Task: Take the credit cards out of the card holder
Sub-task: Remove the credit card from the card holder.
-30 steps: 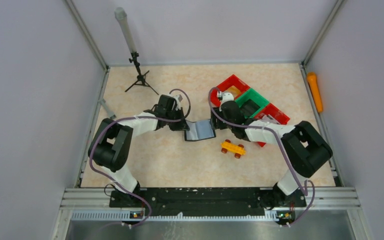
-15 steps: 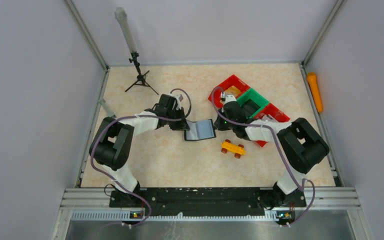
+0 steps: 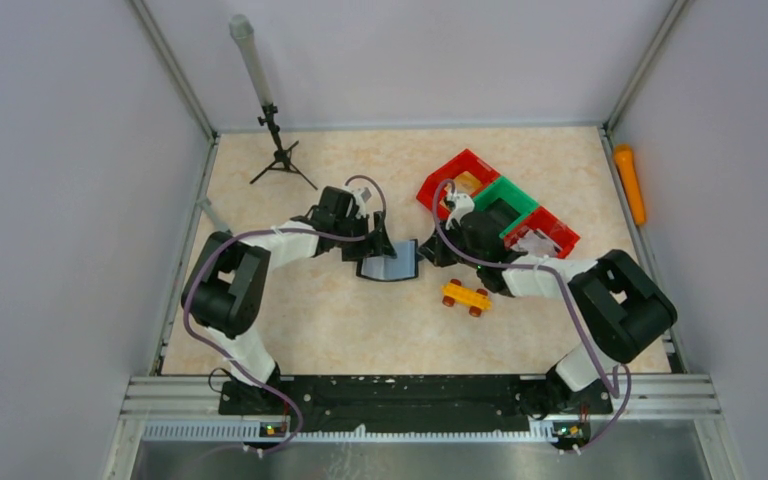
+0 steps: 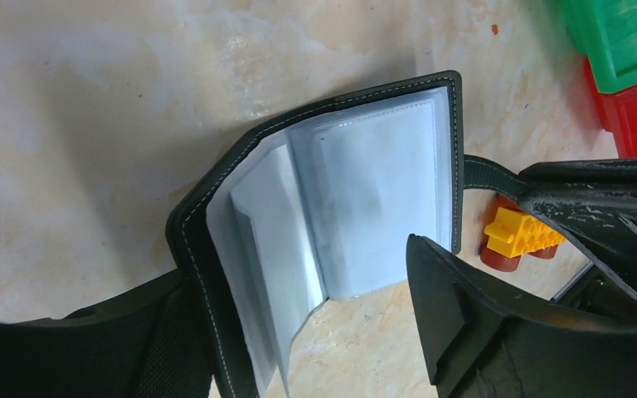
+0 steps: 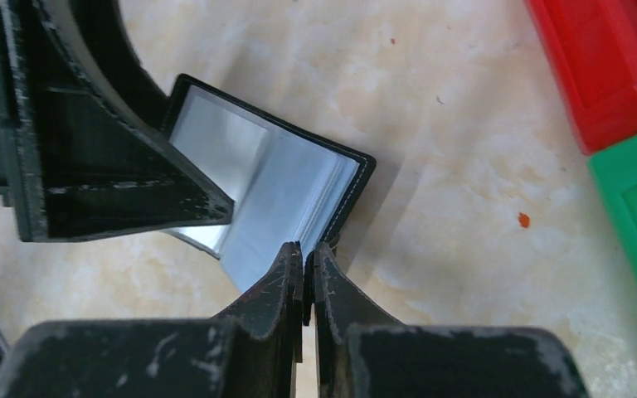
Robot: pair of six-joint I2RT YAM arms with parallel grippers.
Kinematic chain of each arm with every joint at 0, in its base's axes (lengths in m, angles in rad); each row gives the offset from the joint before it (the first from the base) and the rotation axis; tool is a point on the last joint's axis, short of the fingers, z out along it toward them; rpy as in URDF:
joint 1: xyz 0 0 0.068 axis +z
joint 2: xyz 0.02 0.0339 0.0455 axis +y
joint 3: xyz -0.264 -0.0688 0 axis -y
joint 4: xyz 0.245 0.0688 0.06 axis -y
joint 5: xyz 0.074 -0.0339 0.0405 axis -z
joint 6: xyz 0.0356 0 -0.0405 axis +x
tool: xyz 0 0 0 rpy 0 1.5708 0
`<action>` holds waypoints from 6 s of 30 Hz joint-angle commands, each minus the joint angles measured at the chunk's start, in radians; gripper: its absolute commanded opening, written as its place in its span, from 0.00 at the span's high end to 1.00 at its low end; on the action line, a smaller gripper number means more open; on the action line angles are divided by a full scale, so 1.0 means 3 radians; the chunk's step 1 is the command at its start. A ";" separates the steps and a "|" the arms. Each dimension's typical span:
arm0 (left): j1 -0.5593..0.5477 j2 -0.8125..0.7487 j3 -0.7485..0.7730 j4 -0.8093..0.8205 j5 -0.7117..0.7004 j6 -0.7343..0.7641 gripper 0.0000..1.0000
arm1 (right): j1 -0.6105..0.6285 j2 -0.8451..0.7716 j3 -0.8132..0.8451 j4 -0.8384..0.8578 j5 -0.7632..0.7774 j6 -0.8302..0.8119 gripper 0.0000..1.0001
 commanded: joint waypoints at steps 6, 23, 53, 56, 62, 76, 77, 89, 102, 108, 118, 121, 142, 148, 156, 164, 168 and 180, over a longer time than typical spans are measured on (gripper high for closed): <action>-0.0115 0.0114 0.0168 -0.0075 0.0027 0.0164 0.08 | 0.0004 -0.0105 -0.0085 0.0563 -0.0378 0.0056 1.00; -0.0414 0.0428 0.0660 -0.0855 -0.0985 0.0363 0.10 | 0.0005 -0.0245 -0.0177 0.0660 -0.0357 0.0028 1.00; -0.0122 0.0170 0.0308 -0.0299 -0.0001 0.0153 0.24 | 0.0004 -0.0288 -0.0149 0.0314 0.0276 0.0007 1.00; -0.0116 0.0155 0.0294 -0.0300 -0.0011 0.0152 0.20 | 0.0004 -0.0282 -0.0149 0.0311 0.0262 0.0006 1.00; -0.0111 0.0151 0.0300 -0.0327 -0.0050 0.0137 0.21 | 0.0005 -0.0286 -0.0144 0.0299 0.0272 -0.0001 1.00; -0.0110 0.0129 0.0270 -0.0299 -0.0050 0.0141 0.09 | 0.0004 -0.0290 -0.0154 0.0314 0.0245 0.0008 1.00; -0.0111 0.0136 0.0275 -0.0311 -0.0066 0.0148 0.08 | 0.0004 -0.0288 -0.0154 0.0318 0.0231 0.0010 1.00; -0.0258 0.0409 0.0495 -0.0551 -0.0253 0.0243 0.04 | 0.0003 -0.0283 -0.0159 0.0389 0.0080 0.0014 1.00; -0.0446 0.0535 0.0768 -0.0995 -0.1034 0.0361 0.12 | 0.0003 -0.0281 -0.0153 0.0385 0.0095 0.0018 1.00; -0.0512 0.0616 0.0858 -0.1099 -0.1143 0.0386 0.08 | 0.0005 -0.0276 -0.0147 0.0380 0.0087 0.0024 1.00; -0.0532 0.0556 0.0800 -0.0977 -0.0878 0.0431 0.01 | 0.0004 -0.0263 -0.0143 0.0372 0.0080 0.0023 1.00; -0.0540 0.0584 0.0824 -0.1008 -0.0882 0.0446 0.01 | 0.0004 -0.0268 -0.0138 0.0377 0.0078 0.0025 1.00; -0.0660 0.0608 0.0974 -0.1339 -0.1767 0.0384 0.45 | 0.0004 -0.0316 -0.0151 0.0315 0.0206 -0.0001 1.00; -0.0299 0.0207 0.0471 -0.0640 -0.0580 0.0272 0.53 | 0.0004 -0.0279 -0.0071 0.0069 0.0425 0.0021 1.00; -0.0217 0.0326 0.0482 -0.0568 -0.0143 0.0228 0.59 | 0.0004 0.0152 0.0261 -0.0320 0.0320 0.0002 0.37; -0.0215 0.0339 0.0519 -0.0724 -0.0459 0.0239 0.61 | 0.0004 0.0428 0.0475 -0.0533 0.0195 0.0028 0.40; -0.0213 0.0362 0.0537 -0.0736 -0.0462 0.0232 0.61 | 0.0004 0.0538 0.0559 -0.0599 0.0067 0.0004 0.49; -0.0221 0.0270 0.0514 -0.0736 -0.0632 0.0239 0.57 | 0.0016 0.0380 0.0434 -0.0322 -0.0332 -0.0049 1.00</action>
